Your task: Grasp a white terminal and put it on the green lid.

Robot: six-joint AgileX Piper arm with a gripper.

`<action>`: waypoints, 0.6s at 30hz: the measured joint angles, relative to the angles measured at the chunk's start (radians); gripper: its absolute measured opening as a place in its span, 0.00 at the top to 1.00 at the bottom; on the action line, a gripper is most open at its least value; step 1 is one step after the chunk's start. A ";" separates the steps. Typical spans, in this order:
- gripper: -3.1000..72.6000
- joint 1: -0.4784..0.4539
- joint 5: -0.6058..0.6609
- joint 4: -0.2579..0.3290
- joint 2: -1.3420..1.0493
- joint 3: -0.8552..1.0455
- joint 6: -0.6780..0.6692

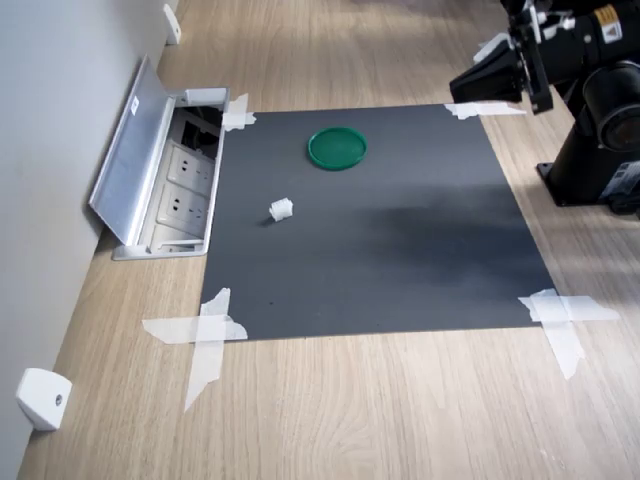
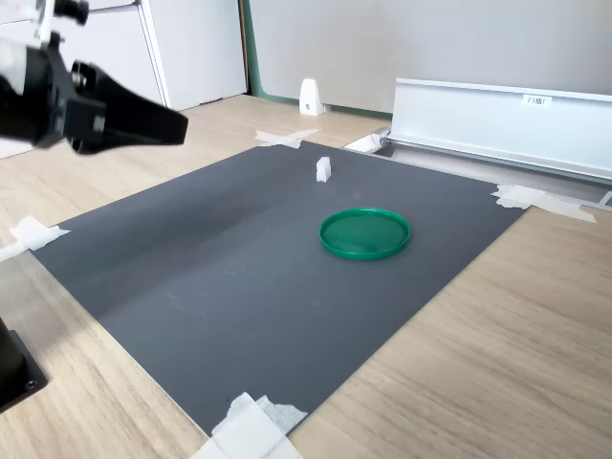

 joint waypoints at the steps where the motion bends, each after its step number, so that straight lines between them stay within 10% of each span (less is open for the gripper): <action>1: 0.97 0.000 0.014 -0.005 0.040 -0.029 0.000; 9: 0.97 0.000 0.274 -0.076 0.390 -0.293 0.000; 18: 0.97 0.000 0.439 0.011 0.741 -0.563 -0.151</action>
